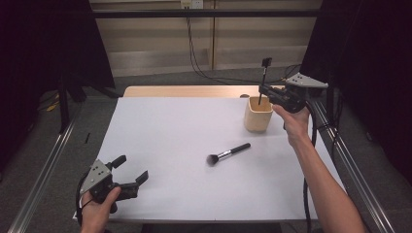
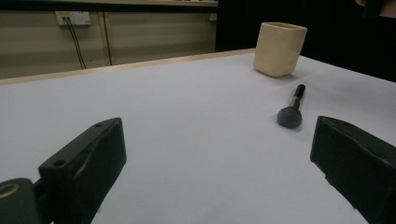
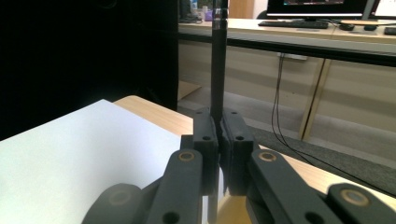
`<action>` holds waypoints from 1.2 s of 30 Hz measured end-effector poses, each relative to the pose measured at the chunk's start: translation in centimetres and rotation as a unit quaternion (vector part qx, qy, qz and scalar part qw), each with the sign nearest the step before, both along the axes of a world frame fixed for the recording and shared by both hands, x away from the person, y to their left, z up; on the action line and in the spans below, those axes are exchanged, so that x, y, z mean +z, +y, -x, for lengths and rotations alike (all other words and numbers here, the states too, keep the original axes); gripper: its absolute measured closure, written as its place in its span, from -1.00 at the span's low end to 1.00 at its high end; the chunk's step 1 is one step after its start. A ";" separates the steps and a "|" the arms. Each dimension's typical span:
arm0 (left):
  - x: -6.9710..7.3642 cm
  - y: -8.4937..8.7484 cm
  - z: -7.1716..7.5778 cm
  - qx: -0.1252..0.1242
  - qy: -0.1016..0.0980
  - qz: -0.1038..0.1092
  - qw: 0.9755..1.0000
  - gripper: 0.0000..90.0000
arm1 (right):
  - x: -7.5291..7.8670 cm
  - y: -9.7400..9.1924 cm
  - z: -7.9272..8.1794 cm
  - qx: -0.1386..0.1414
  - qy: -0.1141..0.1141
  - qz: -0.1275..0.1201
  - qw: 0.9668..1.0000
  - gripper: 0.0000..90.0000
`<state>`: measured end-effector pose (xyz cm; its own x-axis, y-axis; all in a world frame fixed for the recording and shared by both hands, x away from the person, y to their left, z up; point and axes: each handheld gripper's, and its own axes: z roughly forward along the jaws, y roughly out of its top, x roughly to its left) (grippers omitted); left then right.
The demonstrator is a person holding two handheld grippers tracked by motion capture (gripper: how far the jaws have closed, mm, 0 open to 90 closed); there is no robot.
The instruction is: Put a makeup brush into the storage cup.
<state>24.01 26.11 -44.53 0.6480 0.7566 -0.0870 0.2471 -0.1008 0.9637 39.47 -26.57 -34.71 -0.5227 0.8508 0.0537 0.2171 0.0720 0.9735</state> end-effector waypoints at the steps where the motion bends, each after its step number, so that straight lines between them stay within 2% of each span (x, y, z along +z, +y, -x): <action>1: 0.0 0.0 0.0 0.000 0.000 -0.002 1.000 -0.93 | -0.1 0.0 -0.3 -0.004 0.000 0.000 1.000 0.92; 6: 0.0 0.1 0.0 0.008 -0.001 -0.003 1.000 -0.93 | -0.7 -0.2 -1.2 -0.012 0.004 0.007 1.000 0.92; 11: 0.0 0.1 0.0 0.005 -0.002 -0.006 1.000 -0.93 | -1.5 -0.2 -1.5 -0.018 0.006 0.011 1.000 0.92; 14: 0.1 0.0 0.0 -0.006 -0.006 -0.007 1.000 -0.93 | -1.9 -0.2 -1.9 -0.024 0.010 0.016 1.000 0.92; 19: 0.0 0.1 -0.2 -0.003 -0.004 -0.009 1.000 -0.93 | -2.6 -0.2 -2.3 -0.025 0.014 0.016 0.999 0.92; 25: 0.0 0.2 -0.2 0.003 -0.001 -0.011 1.000 -0.93 | -3.7 -0.3 -2.4 -0.026 0.024 0.020 0.999 0.92; 36: -0.1 0.0 -0.2 -0.001 -0.001 -0.019 1.000 -0.93 | -5.1 -0.8 -2.1 -0.028 0.031 0.017 0.999 0.92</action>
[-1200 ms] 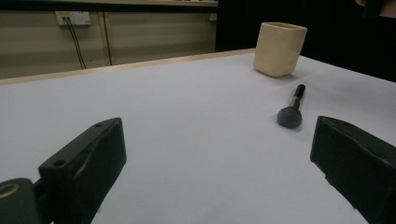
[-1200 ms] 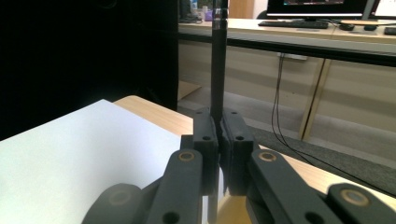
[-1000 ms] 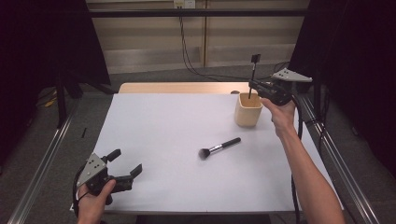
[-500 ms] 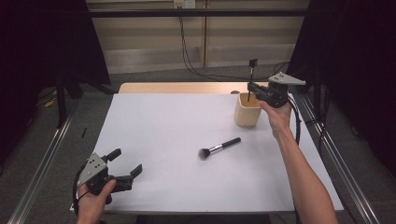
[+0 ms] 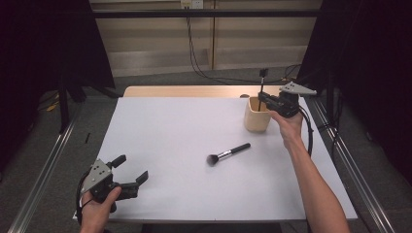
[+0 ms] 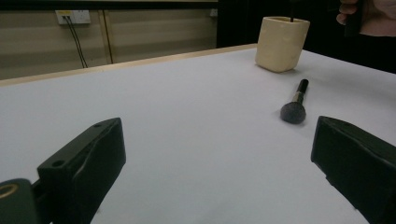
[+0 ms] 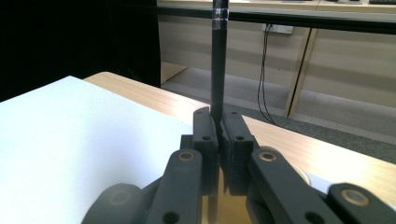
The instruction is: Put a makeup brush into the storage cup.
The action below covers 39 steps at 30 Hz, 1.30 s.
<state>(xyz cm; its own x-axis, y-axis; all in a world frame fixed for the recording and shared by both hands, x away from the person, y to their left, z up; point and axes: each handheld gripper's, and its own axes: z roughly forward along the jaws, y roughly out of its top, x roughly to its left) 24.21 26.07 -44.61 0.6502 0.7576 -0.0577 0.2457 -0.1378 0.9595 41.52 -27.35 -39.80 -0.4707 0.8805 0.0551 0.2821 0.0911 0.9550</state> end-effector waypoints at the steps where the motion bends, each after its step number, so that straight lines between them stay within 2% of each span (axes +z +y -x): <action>1: 0.0 0.0 0.0 0.000 0.001 0.002 1.000 -0.93 | -0.1 0.0 0.1 0.001 0.000 -0.002 1.000 0.92; 20: 0.1 -0.3 -0.1 -0.004 -0.001 -0.002 1.000 -0.93 | -2.2 -0.2 0.0 0.006 0.023 0.009 1.000 0.92; 35: 0.2 -0.4 -0.1 -0.004 -0.001 -0.006 1.000 -0.93 | -2.7 -0.6 -0.3 0.005 0.036 0.012 0.999 0.91; 39: 0.2 -0.3 -0.1 -0.005 0.000 -0.005 1.000 -0.93 | -2.8 -0.6 -0.2 0.008 0.041 0.006 0.999 0.78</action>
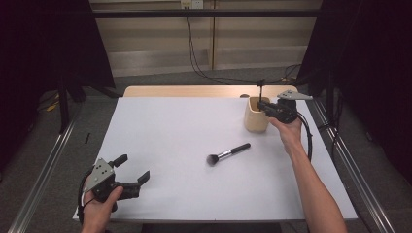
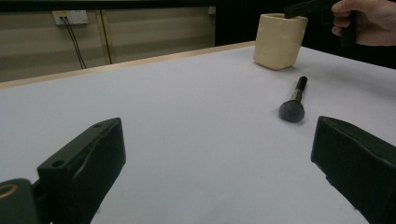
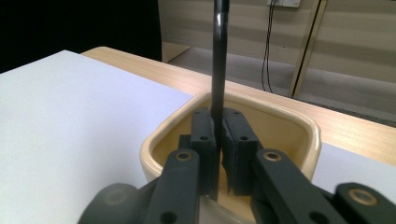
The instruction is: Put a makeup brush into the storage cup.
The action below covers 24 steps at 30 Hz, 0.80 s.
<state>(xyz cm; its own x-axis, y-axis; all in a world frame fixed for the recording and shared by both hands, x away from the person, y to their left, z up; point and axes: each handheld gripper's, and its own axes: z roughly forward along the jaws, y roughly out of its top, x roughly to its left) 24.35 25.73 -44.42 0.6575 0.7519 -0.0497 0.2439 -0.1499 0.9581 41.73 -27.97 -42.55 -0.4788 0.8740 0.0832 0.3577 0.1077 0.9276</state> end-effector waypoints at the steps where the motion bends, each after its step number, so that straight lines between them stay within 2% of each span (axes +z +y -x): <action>1: 0.0 0.0 0.0 0.001 -0.001 -0.001 1.000 -0.93 | 0.0 0.0 0.0 -0.002 0.001 -0.003 1.000 0.73; 3: 0.0 0.0 0.0 0.001 -0.002 0.000 1.000 -0.93 | 0.1 -0.1 0.1 -0.002 0.001 -0.004 1.000 0.67; 7: 0.0 0.1 0.0 0.003 -0.001 0.001 1.000 -0.93 | 0.2 -0.2 0.2 -0.008 -0.007 -0.009 1.000 0.38; 15: 0.1 0.2 0.0 0.008 -0.003 0.005 1.000 -0.93 | 1.0 -0.1 0.8 -0.009 -0.024 -0.008 1.000 -0.31; 17: 0.1 0.3 0.0 0.009 -0.004 0.009 1.000 -0.93 | 1.2 -0.2 1.0 -0.008 -0.027 -0.009 1.000 -0.37; 19: 0.1 0.3 0.0 0.010 -0.003 0.015 1.000 -0.93 | 1.3 -0.2 1.3 -0.013 -0.029 -0.005 0.999 -0.54; 24: 0.1 0.3 0.0 0.015 -0.005 0.024 1.000 -0.93 | 1.4 -0.4 2.2 -0.011 -0.030 -0.004 0.999 -0.70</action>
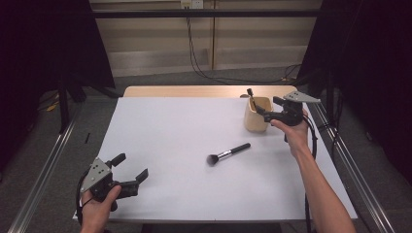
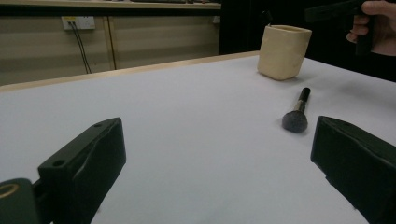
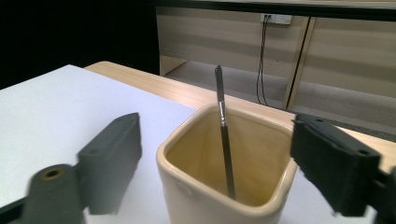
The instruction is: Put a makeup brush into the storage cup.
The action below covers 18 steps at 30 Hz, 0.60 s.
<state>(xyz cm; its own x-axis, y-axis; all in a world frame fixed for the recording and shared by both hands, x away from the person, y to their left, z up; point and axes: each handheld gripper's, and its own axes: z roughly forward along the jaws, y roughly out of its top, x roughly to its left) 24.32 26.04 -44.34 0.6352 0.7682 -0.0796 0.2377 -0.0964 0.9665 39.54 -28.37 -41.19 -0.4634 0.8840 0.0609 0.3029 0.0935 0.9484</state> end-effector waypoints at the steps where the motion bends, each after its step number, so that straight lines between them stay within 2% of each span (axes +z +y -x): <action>1: 0.0 0.0 0.0 0.001 0.000 -0.001 1.000 -0.93 | 0.0 0.0 0.2 0.003 0.000 0.000 1.000 -0.71; 6: 0.0 0.1 0.0 -0.004 -0.002 0.009 1.000 -0.93 | 0.0 -0.1 1.3 0.011 0.002 -0.001 1.000 -0.79; 12: 0.0 0.2 0.1 0.002 -0.003 0.010 1.000 -0.94 | -0.2 0.0 2.7 0.020 0.007 -0.007 1.000 -0.89; 15: 0.0 0.3 0.2 0.003 -0.003 0.014 1.000 -0.94 | -0.4 -0.1 3.4 0.007 0.002 -0.009 1.000 -0.89; 18: 0.0 0.4 0.2 0.003 0.000 0.012 1.000 -0.95 | -0.6 -0.3 4.1 0.012 0.009 -0.011 1.000 -0.92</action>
<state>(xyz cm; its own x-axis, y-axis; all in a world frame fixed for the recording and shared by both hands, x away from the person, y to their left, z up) 24.13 26.39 -44.38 0.6300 0.7704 -0.0978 0.2380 -0.0716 0.9686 35.48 -28.63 -41.82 -0.4829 0.8711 0.0895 0.3178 0.0791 0.9449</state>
